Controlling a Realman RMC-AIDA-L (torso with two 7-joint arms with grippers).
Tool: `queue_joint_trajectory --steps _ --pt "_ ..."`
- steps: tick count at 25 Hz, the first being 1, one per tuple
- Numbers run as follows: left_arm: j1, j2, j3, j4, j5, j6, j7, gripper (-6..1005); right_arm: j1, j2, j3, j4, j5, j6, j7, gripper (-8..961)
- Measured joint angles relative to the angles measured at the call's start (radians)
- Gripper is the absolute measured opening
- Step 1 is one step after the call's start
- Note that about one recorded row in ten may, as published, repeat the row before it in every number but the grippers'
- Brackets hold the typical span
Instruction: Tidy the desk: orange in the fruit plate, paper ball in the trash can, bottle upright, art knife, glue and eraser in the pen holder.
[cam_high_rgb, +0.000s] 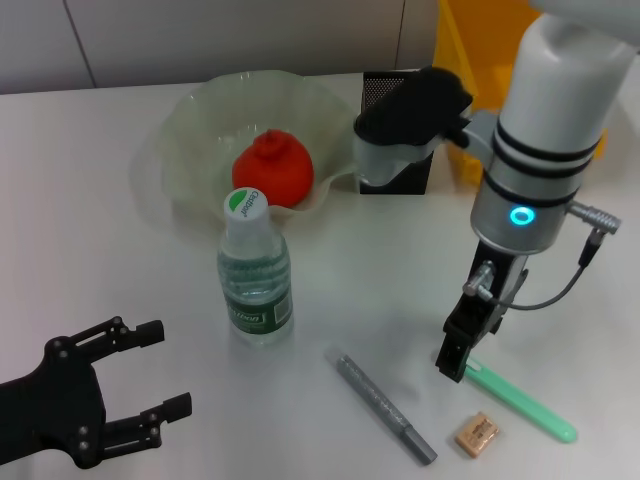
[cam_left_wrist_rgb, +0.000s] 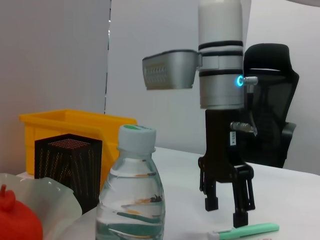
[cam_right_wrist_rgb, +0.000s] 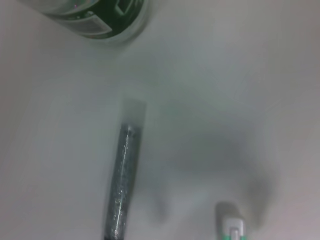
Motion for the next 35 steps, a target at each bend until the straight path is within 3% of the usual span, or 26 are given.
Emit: queue_joint_trajectory --steps 8,21,27,35 --pt "0.001 -0.002 -0.005 0.000 0.001 -0.004 0.003 807 0.012 0.002 -0.112 0.043 0.007 0.051 0.048 777" --pt "0.007 -0.005 -0.007 0.000 0.001 -0.012 0.003 803 0.016 0.002 -0.134 0.082 0.032 0.102 0.051 598" --pt "0.006 -0.006 -0.007 0.000 0.001 -0.018 0.002 803 0.017 0.002 -0.135 0.094 0.037 0.110 0.050 371" --pt "0.004 -0.007 -0.007 0.000 0.001 -0.023 0.002 803 0.019 0.002 -0.145 0.106 0.043 0.125 0.045 371"
